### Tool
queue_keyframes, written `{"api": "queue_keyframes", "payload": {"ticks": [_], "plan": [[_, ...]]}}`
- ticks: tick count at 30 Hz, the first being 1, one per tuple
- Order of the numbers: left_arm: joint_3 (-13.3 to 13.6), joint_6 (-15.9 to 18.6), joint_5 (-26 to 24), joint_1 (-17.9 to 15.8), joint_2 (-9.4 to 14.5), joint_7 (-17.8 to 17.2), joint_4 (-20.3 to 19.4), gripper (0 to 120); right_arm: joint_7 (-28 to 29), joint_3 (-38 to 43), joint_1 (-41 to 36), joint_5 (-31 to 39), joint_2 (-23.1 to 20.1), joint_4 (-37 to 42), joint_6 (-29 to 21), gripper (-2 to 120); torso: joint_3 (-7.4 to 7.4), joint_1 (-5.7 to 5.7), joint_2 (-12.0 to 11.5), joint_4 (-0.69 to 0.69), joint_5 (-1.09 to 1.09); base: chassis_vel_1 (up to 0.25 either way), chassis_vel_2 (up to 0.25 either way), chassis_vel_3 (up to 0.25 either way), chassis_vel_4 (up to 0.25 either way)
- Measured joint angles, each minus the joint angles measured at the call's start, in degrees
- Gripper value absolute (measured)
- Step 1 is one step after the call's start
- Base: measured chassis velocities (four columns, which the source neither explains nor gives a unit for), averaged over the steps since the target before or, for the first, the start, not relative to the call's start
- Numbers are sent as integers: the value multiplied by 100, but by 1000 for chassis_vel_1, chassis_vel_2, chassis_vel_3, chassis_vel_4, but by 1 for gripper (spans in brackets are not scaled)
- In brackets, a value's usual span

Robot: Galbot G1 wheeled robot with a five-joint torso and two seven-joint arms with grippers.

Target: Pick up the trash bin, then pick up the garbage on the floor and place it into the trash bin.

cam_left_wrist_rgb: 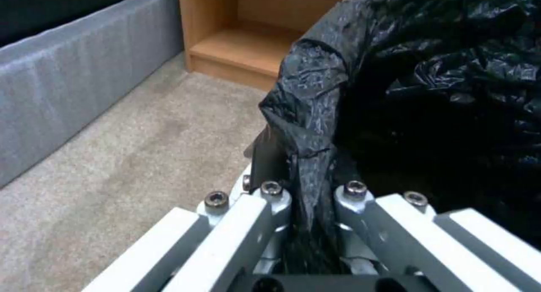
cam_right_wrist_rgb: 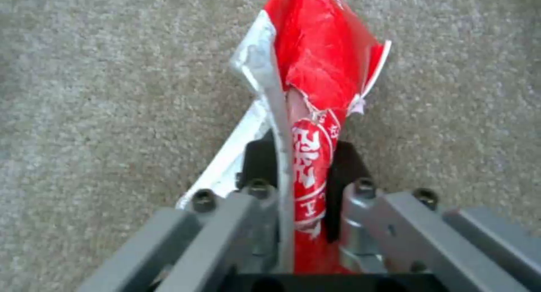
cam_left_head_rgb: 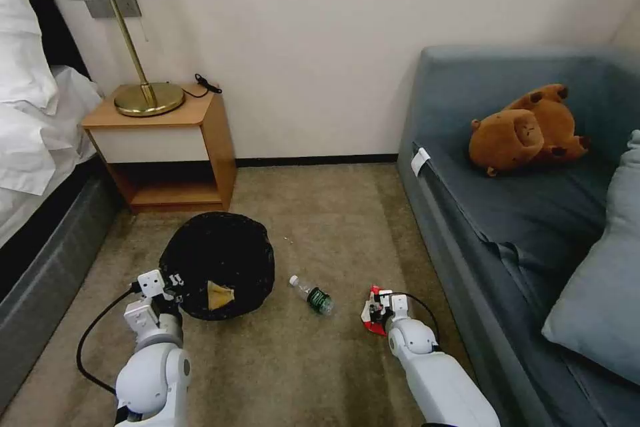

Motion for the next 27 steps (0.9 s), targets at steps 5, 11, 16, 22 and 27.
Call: {"api": "queue_keyframes", "payload": {"ticks": [5,11,16,22,27], "plan": [[-7,3,0,-8,0,0,15,3,1,-1,4,-34,-3,10,8,1,0,0,0,-1,0,0,0,0,0],[-9,16,-7,-24,0,1,11,3,41,-12,36,-76,-21,44,11,1,0,0,0,-2,-1,0,0,0,0],[-5,23,-8,-29,0,2,-1,3,60,-16,54,-80,-41,148,14,1,0,0,0,-2,-1,0,0,0,0],[-6,25,-14,-7,0,3,-28,3,139,-97,23,-39,-93,577,23,1,0,0,0,-2,-1,0,0,0,0],[27,26,-14,10,0,-4,-28,3,386,-309,4,49,-131,1201,104,1,0,0,0,-1,0,0,0,0,0]]}}
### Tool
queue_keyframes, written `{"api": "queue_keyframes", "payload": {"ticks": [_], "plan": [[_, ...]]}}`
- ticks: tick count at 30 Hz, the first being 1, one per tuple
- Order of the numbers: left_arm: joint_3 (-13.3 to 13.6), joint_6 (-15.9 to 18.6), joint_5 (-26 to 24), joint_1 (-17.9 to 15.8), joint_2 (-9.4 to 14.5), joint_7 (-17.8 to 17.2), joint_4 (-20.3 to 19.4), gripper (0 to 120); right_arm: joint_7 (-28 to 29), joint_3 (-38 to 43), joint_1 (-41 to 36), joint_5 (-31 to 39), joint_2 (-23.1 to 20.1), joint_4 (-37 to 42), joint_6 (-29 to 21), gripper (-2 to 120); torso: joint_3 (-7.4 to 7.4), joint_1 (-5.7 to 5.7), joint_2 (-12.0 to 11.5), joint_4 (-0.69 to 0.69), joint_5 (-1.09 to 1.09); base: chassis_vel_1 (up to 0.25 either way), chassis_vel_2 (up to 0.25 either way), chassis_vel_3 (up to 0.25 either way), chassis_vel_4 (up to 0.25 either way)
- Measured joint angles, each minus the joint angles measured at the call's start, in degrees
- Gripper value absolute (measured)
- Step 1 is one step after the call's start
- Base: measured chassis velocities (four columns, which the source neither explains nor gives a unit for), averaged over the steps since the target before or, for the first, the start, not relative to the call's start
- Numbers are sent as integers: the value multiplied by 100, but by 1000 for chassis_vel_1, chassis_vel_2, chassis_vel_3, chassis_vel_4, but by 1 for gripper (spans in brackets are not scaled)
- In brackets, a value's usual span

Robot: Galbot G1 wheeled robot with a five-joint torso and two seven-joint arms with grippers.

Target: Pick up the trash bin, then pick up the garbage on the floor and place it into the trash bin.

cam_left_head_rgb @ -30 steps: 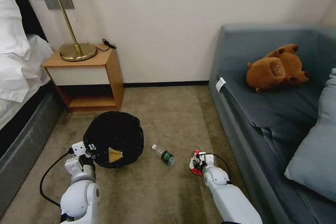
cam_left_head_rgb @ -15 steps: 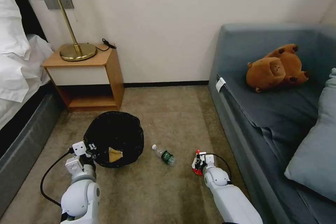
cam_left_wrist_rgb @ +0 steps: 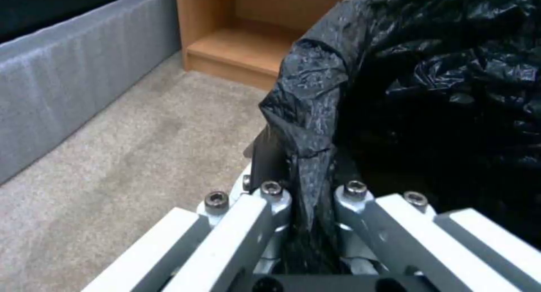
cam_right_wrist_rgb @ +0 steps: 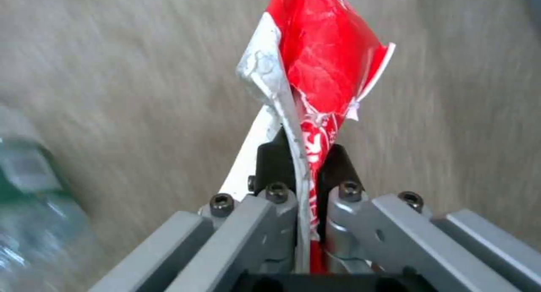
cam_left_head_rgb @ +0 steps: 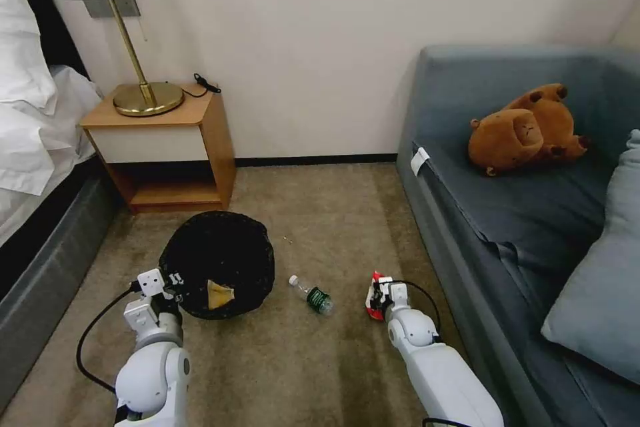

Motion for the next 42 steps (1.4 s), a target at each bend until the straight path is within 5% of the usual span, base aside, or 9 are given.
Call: {"api": "queue_keyframes", "payload": {"ticks": [7,20,42], "plan": [[62,-1,2,-15,0,-21,-3,3,232,-257,-6,80,-16,694,91,1,0,0,0,0,-1,0,0,0,0],[97,-4,-14,-88,0,-59,108,3,558,-1354,260,90,-6,2101,1422,1,0,0,0,0,-1,0,0,0,0],[140,-6,25,-208,0,-90,247,3,654,-3212,1318,340,51,2064,1653,1,0,0,0,1,-1,0,0,0,0]]}}
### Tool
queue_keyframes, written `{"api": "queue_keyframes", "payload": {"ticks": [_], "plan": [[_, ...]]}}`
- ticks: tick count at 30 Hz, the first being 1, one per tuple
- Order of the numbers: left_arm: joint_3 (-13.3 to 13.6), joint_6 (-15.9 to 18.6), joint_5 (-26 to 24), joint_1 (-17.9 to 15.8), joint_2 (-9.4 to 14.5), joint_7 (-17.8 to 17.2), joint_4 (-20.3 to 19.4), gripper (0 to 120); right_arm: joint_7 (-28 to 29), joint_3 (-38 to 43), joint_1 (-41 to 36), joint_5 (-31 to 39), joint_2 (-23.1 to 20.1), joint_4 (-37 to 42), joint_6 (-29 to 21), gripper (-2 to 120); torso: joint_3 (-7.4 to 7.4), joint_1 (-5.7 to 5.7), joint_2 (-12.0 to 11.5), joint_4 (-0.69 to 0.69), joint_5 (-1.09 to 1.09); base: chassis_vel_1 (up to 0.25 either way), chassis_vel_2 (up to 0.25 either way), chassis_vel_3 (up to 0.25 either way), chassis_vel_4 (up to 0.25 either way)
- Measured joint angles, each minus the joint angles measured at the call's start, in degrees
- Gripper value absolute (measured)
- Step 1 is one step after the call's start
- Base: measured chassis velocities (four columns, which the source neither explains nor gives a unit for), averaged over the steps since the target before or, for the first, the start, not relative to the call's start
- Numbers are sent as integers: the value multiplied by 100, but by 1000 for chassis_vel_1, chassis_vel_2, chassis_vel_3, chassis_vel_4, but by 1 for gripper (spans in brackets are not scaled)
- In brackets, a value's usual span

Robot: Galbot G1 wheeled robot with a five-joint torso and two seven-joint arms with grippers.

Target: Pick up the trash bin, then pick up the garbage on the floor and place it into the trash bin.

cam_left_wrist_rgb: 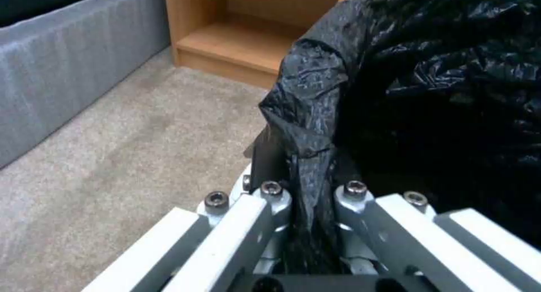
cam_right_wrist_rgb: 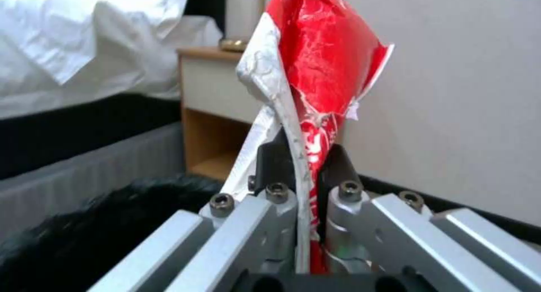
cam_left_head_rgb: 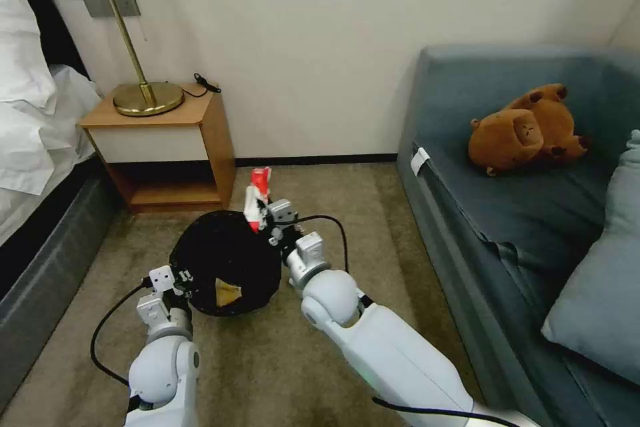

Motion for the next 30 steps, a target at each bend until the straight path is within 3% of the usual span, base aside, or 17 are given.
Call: {"api": "queue_keyframes", "payload": {"ticks": [16,22,26,29,30], "plan": [[218,26,124,0,0,-41,-34,3,58,-477,-21,-383,330,-810,155,2,0,0,0,0,1,0,0,0,0],[301,26,158,12,0,-55,-35,3,33,-469,-121,-506,345,-850,151,26,0,0,0,-1,0,0,0,0,0],[293,26,158,12,0,-58,-35,3,24,-460,-132,-509,336,-844,145,32,0,0,0,-1,0,0,0,0,0],[285,25,159,6,0,-60,-35,3,14,-422,-150,-512,328,-804,111,52,0,0,0,-1,0,0,0,0,0],[285,25,159,6,0,-60,-35,3,14,-422,-150,-512,328,-804,111,52,0,0,0,-1,0,0,0,0,0]]}}
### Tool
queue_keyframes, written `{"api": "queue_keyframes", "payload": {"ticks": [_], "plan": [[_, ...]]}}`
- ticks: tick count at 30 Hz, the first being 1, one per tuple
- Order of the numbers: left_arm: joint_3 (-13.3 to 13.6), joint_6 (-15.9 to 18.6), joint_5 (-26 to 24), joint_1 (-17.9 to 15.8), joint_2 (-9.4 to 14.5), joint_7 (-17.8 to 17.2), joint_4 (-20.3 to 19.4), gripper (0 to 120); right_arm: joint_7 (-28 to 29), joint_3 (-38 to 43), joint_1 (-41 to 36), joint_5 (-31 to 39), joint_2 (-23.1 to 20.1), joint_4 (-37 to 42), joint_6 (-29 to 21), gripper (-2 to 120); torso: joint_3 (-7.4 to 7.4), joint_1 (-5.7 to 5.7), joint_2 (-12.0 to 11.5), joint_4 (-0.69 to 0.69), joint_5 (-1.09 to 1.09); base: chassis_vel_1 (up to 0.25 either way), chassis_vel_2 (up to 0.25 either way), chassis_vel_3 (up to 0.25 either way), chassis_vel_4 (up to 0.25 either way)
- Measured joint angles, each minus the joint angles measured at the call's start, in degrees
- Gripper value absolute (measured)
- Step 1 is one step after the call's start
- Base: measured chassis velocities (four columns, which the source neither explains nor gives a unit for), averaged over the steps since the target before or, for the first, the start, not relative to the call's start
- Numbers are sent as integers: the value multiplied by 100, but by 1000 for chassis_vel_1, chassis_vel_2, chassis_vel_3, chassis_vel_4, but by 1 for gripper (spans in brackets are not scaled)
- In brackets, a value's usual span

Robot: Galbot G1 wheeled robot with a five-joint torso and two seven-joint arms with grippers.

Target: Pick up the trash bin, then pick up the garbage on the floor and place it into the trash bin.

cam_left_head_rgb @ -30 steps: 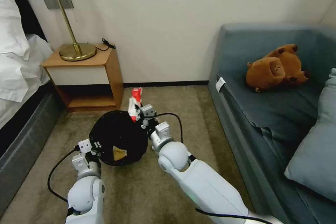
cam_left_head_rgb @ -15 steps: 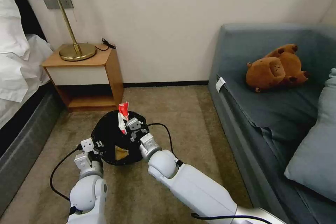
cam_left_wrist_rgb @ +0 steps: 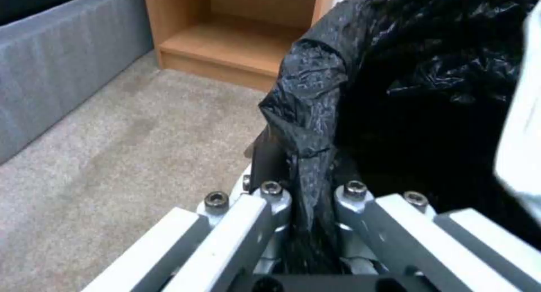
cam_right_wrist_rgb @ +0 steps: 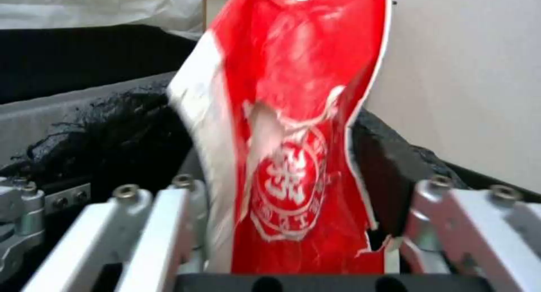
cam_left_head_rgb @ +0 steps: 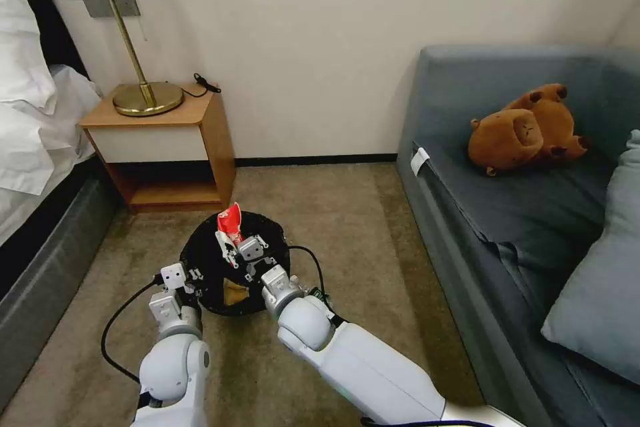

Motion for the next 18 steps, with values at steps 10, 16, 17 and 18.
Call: {"api": "queue_keyframes", "payload": {"ticks": [10,16,17,18], "plan": [[4,0,2,-53,0,-7,18,3,-72,53,-60,33,-50,104,-121,90,0,0,0,0,0,0,0,0,0],[7,6,19,-80,0,-13,28,3,17,-95,191,939,-224,418,-801,100,0,0,0,0,1,0,0,0,0],[3,7,24,-80,0,-13,28,3,61,-183,319,1096,-285,458,-925,100,0,0,0,0,0,0,0,0,0],[3,7,24,-80,0,-13,28,3,61,-183,319,1096,-285,458,-925,100,0,0,0,0,0,0,0,0,0]]}}
